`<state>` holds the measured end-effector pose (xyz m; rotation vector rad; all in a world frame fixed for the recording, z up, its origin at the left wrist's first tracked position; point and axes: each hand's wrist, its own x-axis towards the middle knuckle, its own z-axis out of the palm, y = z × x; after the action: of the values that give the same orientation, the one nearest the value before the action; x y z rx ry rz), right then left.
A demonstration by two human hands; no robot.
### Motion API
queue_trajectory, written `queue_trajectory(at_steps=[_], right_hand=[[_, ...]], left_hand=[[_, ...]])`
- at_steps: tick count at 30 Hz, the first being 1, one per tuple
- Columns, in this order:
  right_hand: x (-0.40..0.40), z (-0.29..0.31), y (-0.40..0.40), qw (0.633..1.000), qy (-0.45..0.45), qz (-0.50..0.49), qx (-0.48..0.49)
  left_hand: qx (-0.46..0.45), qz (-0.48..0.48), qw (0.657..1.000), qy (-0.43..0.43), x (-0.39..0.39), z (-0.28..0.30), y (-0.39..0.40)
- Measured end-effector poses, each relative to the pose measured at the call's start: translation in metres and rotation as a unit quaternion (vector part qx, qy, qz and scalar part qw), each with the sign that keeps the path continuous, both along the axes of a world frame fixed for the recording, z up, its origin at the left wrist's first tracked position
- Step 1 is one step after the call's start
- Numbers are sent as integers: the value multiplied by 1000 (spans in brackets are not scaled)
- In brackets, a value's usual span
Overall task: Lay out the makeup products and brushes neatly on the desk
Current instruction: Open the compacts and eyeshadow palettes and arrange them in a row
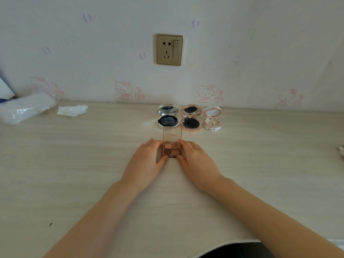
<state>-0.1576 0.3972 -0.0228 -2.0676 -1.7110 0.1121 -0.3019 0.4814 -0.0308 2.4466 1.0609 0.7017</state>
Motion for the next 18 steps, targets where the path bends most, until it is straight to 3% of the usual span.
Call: queue_trajectory(at_steps=[18], right_hand=[[10, 4, 39, 999, 22, 0, -23]], left_hand=[[-4, 22, 1000, -12, 13, 2, 29]])
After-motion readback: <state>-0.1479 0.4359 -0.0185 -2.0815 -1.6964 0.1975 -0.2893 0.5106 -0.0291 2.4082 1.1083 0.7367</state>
